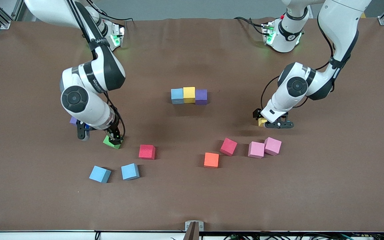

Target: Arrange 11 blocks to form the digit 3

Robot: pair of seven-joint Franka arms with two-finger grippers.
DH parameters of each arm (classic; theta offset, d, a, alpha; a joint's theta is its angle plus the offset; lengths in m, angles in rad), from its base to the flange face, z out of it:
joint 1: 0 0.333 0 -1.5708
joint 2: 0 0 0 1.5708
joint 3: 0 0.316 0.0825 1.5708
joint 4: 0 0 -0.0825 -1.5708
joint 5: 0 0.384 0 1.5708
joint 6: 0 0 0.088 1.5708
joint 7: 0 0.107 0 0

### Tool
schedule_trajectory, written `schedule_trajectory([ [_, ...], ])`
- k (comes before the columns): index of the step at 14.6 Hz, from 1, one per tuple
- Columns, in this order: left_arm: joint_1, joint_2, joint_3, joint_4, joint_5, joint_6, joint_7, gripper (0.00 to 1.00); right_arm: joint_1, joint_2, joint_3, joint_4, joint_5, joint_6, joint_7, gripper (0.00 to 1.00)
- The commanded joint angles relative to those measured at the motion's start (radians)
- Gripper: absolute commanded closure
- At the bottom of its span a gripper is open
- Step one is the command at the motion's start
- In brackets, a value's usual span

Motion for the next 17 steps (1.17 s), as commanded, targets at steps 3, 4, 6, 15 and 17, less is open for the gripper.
schedule_trajectory([
  [3, 0.004, 0.015, -0.005, 0.013, -0.004, -0.004, 0.016, 0.21, -0.002, 0.2, 0.018, 0.207, -0.019, -0.011, 0.096, 0.0],
  [4, 0.004, 0.017, -0.005, 0.012, -0.004, -0.006, 0.015, 0.34, -0.002, 0.236, 0.018, 0.238, -0.019, -0.008, 0.149, 0.0],
  [6, 0.007, 0.014, -0.005, 0.013, -0.004, -0.03, 0.018, 0.5, 0.004, 0.28, 0.019, 0.258, -0.015, 0.067, 0.242, 0.0],
  [15, 0.017, -0.04, -0.012, 0.125, 0.032, -0.251, 0.007, 0.65, 0.047, 0.35, 0.022, 0.257, -0.008, 0.136, 0.328, 0.0],
  [17, 0.017, -0.051, -0.014, 0.165, 0.032, -0.296, 0.015, 0.67, 0.061, 0.361, 0.022, 0.257, -0.01, 0.139, 0.328, 0.0],
])
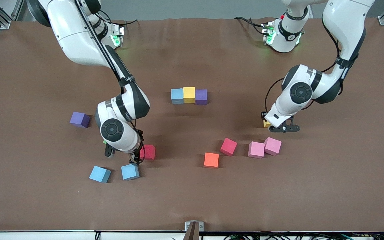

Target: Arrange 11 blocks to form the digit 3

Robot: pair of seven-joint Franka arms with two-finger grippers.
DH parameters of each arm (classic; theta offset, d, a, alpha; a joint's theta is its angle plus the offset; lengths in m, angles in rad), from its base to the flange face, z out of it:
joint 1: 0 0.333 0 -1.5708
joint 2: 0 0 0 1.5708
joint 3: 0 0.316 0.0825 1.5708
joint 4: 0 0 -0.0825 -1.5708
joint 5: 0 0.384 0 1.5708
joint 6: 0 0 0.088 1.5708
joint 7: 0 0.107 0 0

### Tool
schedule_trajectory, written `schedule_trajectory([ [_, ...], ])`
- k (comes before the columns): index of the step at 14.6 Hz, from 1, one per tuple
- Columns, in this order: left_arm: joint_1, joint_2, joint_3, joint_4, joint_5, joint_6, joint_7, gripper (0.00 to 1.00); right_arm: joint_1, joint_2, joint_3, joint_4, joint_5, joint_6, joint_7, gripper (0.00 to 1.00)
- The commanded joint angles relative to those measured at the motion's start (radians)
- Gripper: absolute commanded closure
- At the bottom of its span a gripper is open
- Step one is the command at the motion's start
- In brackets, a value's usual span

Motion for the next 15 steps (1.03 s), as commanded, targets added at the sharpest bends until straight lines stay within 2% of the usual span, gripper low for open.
schedule_trajectory([
  [1, 0.008, -0.025, -0.012, 0.061, 0.013, -0.074, 0.016, 0.67, 0.017, 0.025, 0.001, 0.017, -0.011, 0.005, 0.022, 0.0],
  [7, 0.016, -0.012, -0.009, 0.189, 0.011, -0.148, 0.055, 0.69, 0.014, 0.041, 0.001, 0.017, -0.014, 0.048, 0.02, 0.0],
  [15, 0.04, 0.003, -0.009, 0.197, 0.0, -0.148, 0.229, 0.67, 0.017, 0.059, 0.001, 0.017, -0.018, 0.06, 0.02, 0.01],
])
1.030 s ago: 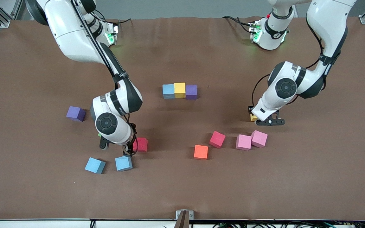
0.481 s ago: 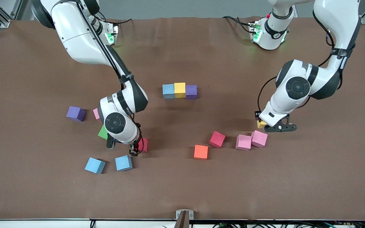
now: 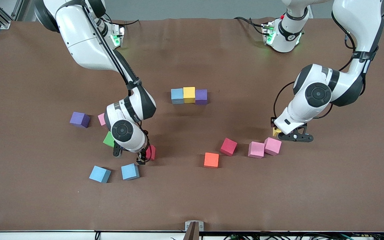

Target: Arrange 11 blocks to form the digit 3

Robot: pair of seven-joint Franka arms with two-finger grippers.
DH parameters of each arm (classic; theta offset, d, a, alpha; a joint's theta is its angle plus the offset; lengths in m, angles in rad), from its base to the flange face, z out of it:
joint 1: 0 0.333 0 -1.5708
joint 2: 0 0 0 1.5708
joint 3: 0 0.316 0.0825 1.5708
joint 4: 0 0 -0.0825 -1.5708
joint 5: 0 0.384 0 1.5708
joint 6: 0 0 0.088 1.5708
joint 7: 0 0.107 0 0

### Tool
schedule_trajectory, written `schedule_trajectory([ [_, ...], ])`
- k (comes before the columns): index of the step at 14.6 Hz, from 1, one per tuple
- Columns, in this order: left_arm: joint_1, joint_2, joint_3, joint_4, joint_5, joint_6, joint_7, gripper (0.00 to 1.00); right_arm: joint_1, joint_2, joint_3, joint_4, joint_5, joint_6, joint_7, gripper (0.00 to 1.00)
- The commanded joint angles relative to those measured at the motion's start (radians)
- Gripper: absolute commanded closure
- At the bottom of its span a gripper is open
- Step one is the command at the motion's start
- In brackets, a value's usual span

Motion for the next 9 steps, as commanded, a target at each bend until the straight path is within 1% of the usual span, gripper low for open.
schedule_trajectory([
  [1, 0.032, 0.002, -0.012, 0.015, -0.003, -0.019, 0.031, 0.67, -0.002, 0.012, 0.004, 0.016, -0.018, 0.022, 0.015, 0.03],
  [3, 0.033, 0.0, -0.012, 0.015, -0.004, -0.019, 0.03, 0.67, -0.002, 0.012, 0.004, 0.016, -0.016, 0.025, 0.015, 0.09],
  [6, 0.053, -0.013, -0.015, 0.018, -0.076, -0.019, 0.034, 0.68, -0.003, 0.012, 0.004, 0.016, -0.019, 0.025, 0.007, 0.23],
  [8, 0.053, -0.018, -0.016, 0.021, -0.084, -0.018, 0.047, 0.69, -0.005, 0.012, 0.004, 0.016, -0.021, 0.025, 0.001, 0.3],
  [9, 0.055, -0.02, -0.018, 0.021, -0.084, -0.018, 0.048, 0.69, -0.003, 0.012, 0.004, 0.016, -0.021, 0.025, 0.001, 0.35],
])
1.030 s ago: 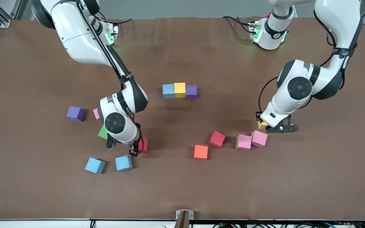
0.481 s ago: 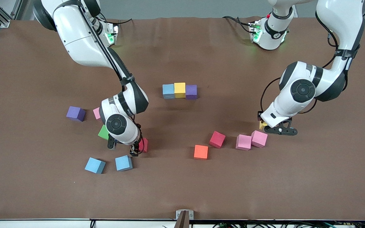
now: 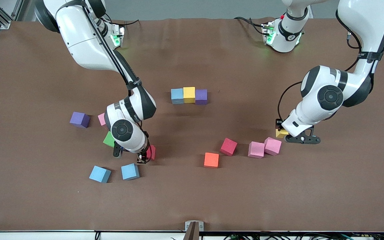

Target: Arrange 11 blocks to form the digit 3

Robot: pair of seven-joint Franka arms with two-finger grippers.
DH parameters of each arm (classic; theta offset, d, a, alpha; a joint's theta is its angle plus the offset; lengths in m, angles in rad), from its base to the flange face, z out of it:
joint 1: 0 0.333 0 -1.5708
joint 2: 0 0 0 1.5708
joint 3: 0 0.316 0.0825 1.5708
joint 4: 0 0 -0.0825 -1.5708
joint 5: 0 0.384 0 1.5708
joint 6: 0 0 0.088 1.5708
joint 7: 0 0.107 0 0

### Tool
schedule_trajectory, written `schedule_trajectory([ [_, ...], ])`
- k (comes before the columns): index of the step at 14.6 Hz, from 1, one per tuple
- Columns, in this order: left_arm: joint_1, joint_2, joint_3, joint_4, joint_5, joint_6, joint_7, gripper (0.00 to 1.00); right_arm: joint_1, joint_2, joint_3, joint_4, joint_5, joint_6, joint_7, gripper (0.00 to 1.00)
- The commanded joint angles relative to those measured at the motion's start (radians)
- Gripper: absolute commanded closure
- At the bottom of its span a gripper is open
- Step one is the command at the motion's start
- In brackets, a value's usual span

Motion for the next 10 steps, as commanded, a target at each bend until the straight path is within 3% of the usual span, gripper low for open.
schedule_trajectory([
  [1, 0.013, -0.019, -0.018, 0.004, -0.024, -0.018, 0.031, 0.69, -0.003, 0.012, 0.004, 0.016, -0.016, 0.003, -0.001, 0.42],
  [3, 0.02, -0.026, -0.018, 0.004, -0.053, -0.018, 0.045, 0.68, -0.002, 0.009, 0.004, 0.016, -0.017, 0.001, -0.013, 0.57],
  [6, 0.029, -0.029, -0.015, 0.004, -0.079, -0.016, 0.071, 0.68, 0.001, -0.002, 0.007, 0.01, -0.02, -0.011, -0.096, 0.69],
  [10, 0.035, -0.028, -0.014, 0.005, -0.079, -0.016, 0.077, 0.68, 0.006, -0.072, 0.009, -0.063, -0.014, -0.023, -0.087, 0.72],
])
